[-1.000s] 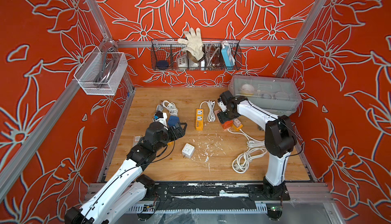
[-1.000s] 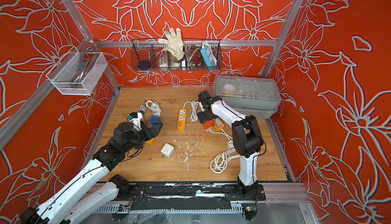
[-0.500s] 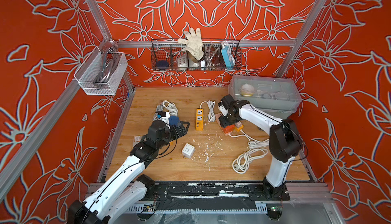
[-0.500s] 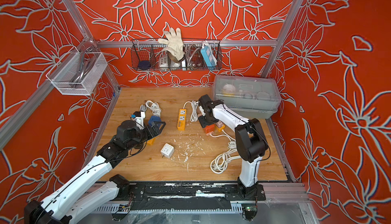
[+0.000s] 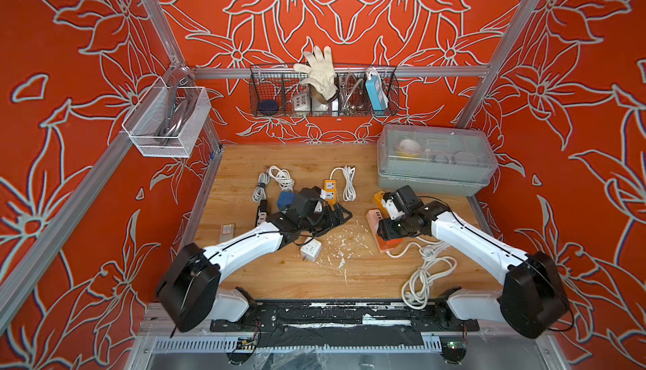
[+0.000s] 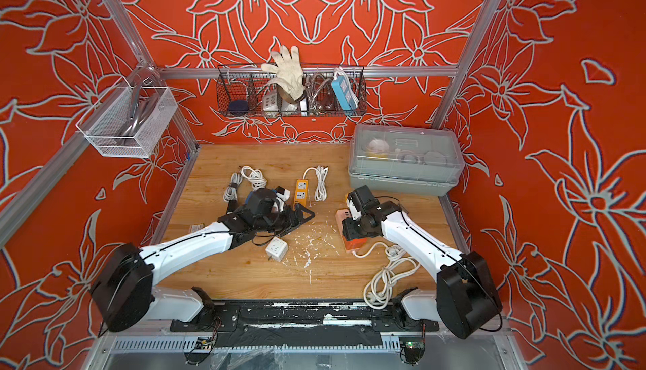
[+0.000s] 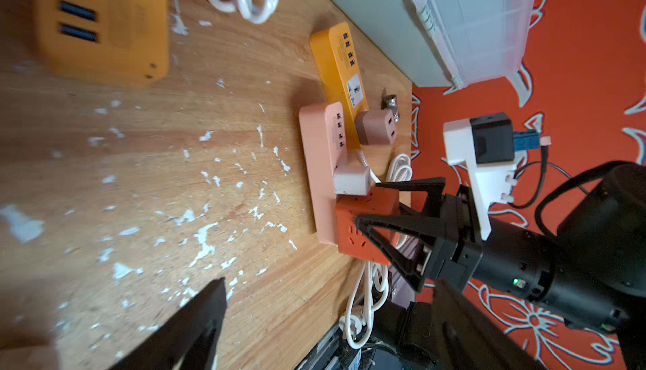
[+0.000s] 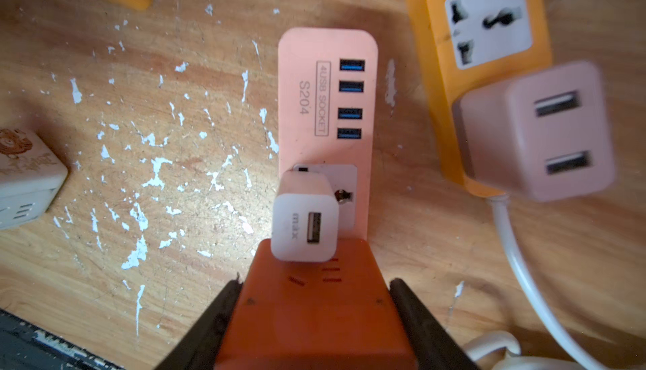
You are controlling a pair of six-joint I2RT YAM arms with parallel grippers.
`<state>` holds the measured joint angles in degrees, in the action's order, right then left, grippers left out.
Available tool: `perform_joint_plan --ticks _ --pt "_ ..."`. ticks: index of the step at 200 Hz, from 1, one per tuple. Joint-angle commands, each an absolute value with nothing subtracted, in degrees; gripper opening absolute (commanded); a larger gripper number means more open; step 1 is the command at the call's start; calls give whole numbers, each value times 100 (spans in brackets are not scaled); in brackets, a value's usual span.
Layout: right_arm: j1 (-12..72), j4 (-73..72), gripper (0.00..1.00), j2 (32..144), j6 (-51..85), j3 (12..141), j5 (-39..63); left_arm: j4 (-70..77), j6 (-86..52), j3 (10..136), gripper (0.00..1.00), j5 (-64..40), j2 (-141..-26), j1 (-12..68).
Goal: Pull the plug off the socket
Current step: Move the socket to the center of the board, then remove the plug from the socket.
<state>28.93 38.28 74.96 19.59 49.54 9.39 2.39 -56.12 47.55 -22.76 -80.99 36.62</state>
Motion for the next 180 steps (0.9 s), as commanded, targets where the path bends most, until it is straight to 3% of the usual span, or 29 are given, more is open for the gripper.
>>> perform_joint_plan --ticks 1,78,180 --pt "2918 3523 45 7219 2366 4789 1286 431 -5993 5086 90 -2616 -8647 3769" --pt "2919 3404 44 6946 2590 4540 1636 465 -6639 5954 85 -3095 -10342 3946" --pt "2877 2944 43 6970 2951 4254 2239 1239 -6912 6058 76 -3529 -11345 3990"
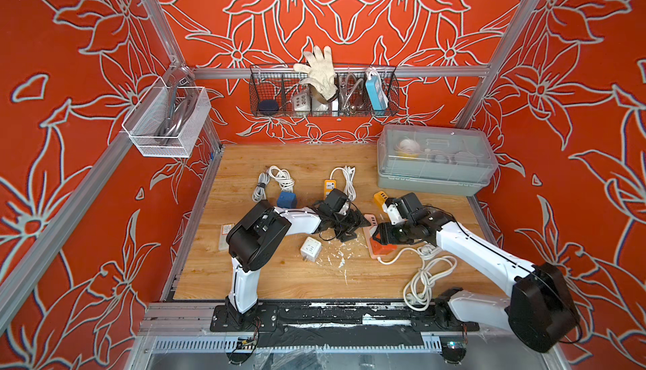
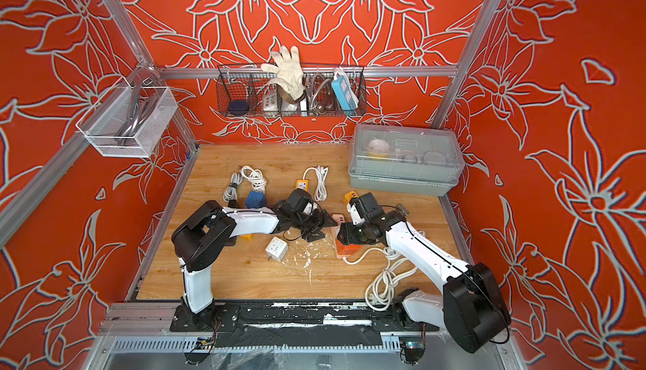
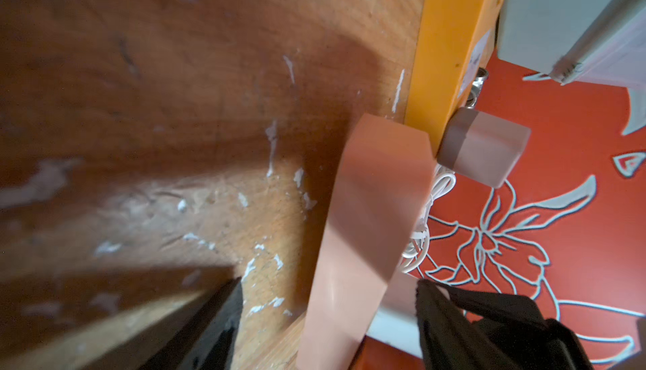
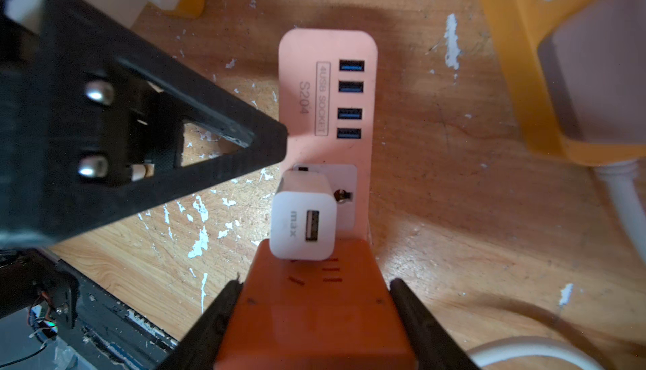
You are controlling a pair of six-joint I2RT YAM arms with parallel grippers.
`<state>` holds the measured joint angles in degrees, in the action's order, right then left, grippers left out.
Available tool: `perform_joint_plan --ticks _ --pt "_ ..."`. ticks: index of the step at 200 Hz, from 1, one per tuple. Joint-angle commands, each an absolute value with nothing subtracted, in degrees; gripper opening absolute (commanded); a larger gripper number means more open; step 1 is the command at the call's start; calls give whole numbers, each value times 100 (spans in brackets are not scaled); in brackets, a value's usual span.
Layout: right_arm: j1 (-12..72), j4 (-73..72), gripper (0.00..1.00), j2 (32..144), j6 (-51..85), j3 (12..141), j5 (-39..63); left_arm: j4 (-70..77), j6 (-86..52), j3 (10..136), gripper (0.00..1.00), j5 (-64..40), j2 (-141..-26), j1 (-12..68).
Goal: Pull the plug off the socket
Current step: Remove the plug from the socket.
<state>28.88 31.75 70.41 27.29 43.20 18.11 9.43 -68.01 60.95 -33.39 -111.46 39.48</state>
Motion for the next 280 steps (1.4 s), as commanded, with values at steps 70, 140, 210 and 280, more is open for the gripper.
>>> perform_joint_plan --ticks 70,140,210,280 --pt "2668 2409 43 7089 3367 3968 2857 1936 -7418 5967 59 -3724 -11632 3999" --pt "2440 2377 46 7316 3602 3825 3154 2380 -7513 5695 25 -3584 -11509 3939" --pt "2231 2715 92 7055 3364 3885 3510 1788 -6662 5670 16 -3207 -11087 3893" --pt "2197 3014 73 7205 2640 3896 4033 1860 -6373 5841 15 -3512 -11265 3826"
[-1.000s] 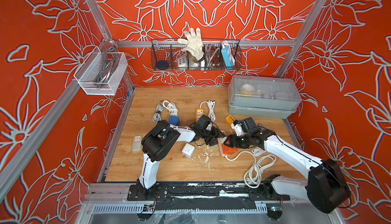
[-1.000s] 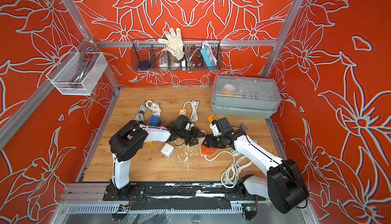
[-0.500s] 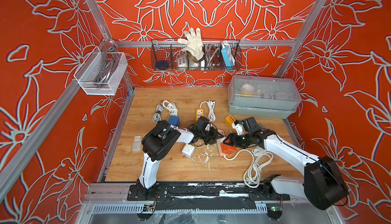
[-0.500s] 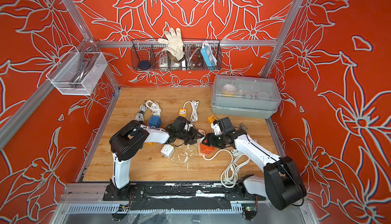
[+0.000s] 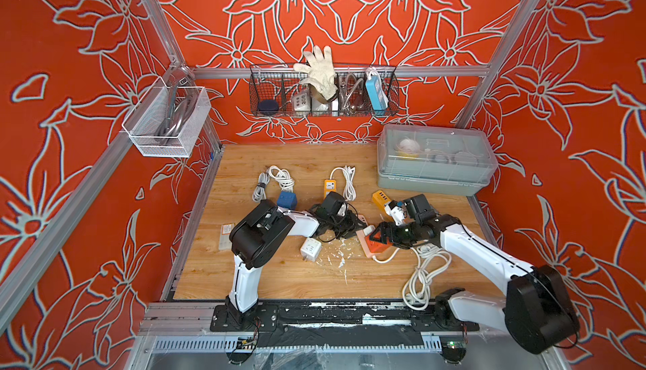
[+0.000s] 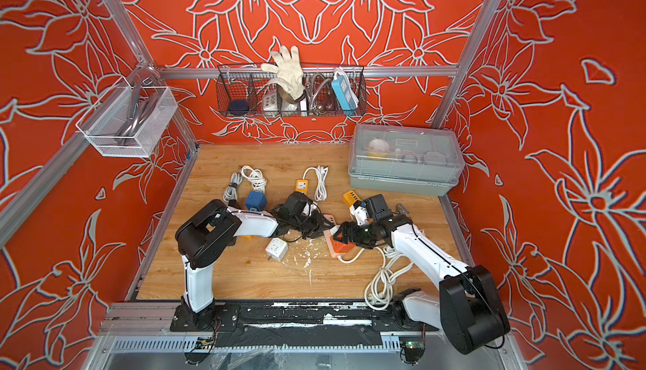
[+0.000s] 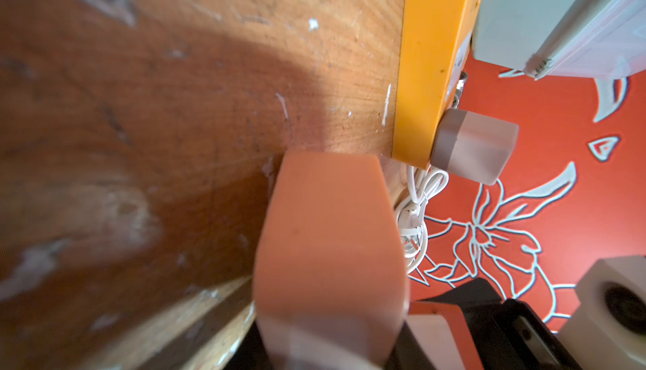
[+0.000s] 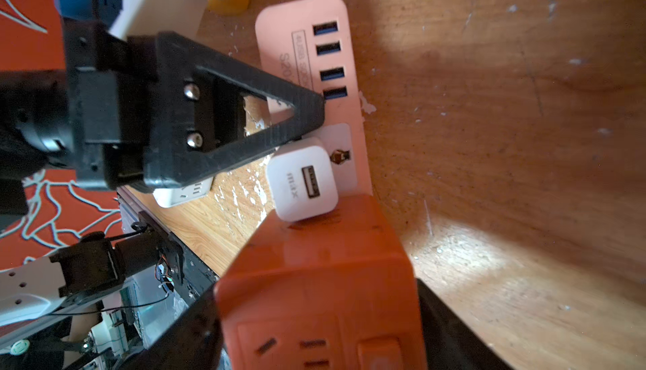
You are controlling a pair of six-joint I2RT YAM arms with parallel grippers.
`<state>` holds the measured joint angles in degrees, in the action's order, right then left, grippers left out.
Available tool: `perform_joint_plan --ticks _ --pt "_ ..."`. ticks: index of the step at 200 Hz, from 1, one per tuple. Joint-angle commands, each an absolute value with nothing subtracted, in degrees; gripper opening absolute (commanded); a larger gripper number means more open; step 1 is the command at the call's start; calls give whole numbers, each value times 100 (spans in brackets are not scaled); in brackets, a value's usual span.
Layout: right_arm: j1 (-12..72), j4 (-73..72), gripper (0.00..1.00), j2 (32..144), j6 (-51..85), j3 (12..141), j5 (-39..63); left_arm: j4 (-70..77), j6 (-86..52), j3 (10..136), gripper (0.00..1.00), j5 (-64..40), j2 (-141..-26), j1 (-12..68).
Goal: Pull the plug off the socket
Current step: Remove the plug from the socket.
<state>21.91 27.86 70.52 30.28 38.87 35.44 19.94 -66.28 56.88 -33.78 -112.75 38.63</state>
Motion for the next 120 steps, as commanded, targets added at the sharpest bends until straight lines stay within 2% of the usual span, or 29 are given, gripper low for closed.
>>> perform_joint_plan --ticks 1,31,49,66,104,120 --pt "2197 3023 73 7206 2625 3899 4033 1853 -6372 5847 15 -3523 -11271 3825" --pt "2197 3304 63 7104 2158 4060 3917 1739 -6222 5914 13 -3619 -11354 3775" --pt "2175 3476 52 7086 2018 4146 3795 1426 -5968 5981 11 -3638 -11352 3725" --pt "1994 3543 45 7026 1978 4140 3823 941 -5553 6083 10 -3639 -11327 3664" --pt "1478 3082 41 6836 2234 3909 4845 -129 -4567 6352 8 -3564 -11320 3562" --pt "1473 3050 40 6767 2354 3908 4886 -555 -4238 6504 8 -3516 -11372 3544"
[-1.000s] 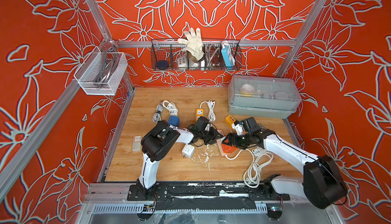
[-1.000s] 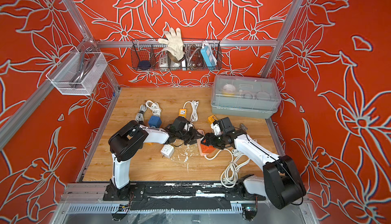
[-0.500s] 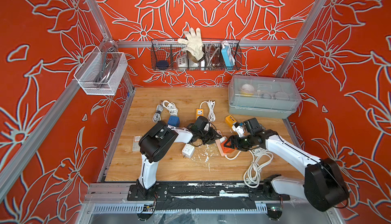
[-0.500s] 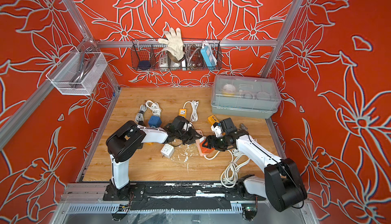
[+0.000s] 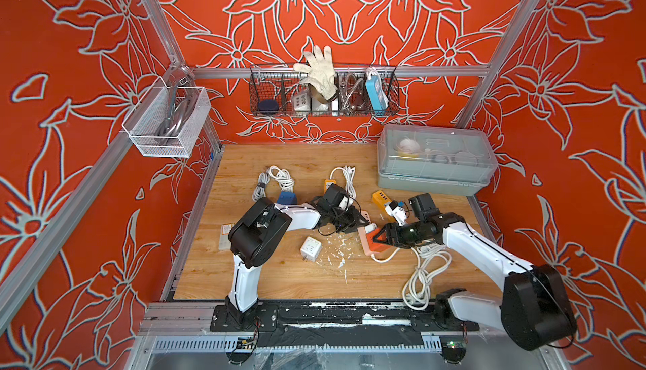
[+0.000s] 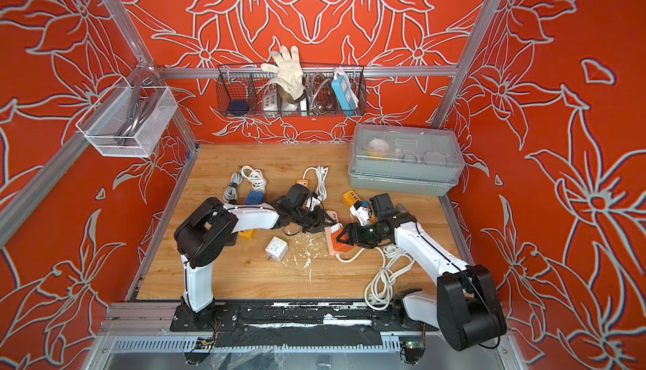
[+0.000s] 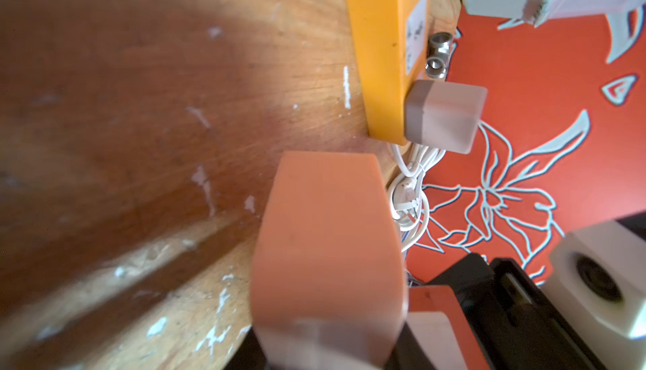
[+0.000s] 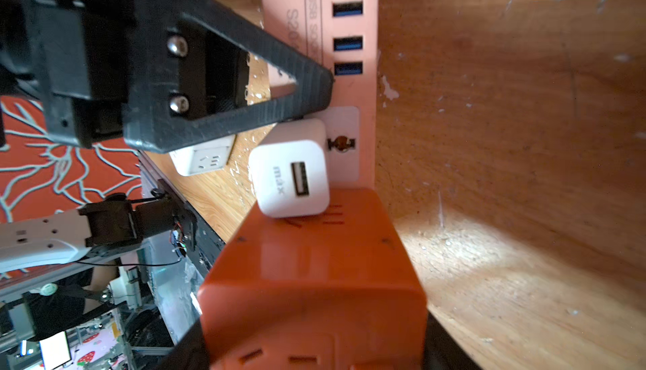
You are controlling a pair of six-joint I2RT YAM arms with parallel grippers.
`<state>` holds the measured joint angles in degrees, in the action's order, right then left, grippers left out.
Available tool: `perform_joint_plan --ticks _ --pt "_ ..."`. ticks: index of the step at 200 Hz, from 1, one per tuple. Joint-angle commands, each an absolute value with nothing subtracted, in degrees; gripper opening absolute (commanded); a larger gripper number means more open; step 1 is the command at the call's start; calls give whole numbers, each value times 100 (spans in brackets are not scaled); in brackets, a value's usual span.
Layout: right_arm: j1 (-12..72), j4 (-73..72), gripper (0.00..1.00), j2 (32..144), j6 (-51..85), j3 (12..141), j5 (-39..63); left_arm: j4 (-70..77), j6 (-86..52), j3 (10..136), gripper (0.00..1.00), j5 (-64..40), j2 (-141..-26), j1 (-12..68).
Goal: Pull the plug off the socket
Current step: Remove the plug from the socket, then place the socket at the center of the board.
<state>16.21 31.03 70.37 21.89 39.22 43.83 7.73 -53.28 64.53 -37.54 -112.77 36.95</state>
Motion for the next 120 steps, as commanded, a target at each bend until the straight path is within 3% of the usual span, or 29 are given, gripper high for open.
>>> perform_joint_plan --ticks 1,29,92,120 --pt "1471 3063 40 6759 2355 3910 4864 -572 -4224 6513 8 -3516 -11377 3543" --pt "1363 3590 39 6477 2293 4028 3954 -918 -4022 6615 7 -3549 -11468 3443" --pt "1296 3994 39 5710 2535 4060 3745 -962 -3981 6840 7 -3778 -11649 3323" --pt "1297 3481 40 5273 2967 3845 3948 -956 -3992 6941 21 -3779 -11641 3325"
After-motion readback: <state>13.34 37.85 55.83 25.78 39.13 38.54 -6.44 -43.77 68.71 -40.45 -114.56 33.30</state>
